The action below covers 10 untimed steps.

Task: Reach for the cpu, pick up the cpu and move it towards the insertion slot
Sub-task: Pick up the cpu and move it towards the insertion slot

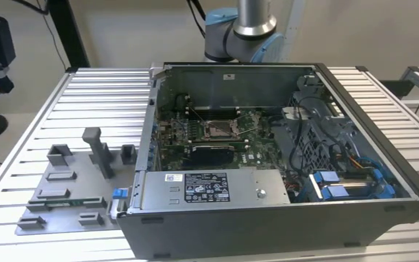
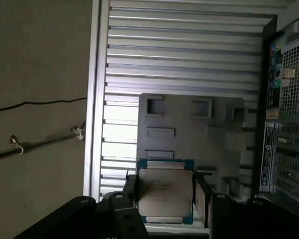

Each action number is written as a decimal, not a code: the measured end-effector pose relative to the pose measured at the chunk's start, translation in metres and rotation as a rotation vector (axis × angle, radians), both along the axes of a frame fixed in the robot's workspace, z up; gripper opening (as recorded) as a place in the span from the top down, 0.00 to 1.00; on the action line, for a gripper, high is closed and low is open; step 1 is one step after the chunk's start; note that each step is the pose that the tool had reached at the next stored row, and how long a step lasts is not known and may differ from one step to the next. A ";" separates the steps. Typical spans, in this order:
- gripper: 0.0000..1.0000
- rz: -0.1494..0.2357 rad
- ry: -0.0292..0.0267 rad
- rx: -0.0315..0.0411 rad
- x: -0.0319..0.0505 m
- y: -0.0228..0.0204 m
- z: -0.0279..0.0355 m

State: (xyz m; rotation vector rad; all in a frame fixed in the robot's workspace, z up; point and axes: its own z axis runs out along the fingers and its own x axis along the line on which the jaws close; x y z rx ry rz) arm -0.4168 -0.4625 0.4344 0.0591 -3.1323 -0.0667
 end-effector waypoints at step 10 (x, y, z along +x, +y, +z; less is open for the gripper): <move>1.00 -0.001 0.0001 0.0001 0.0001 0.0000 0.0397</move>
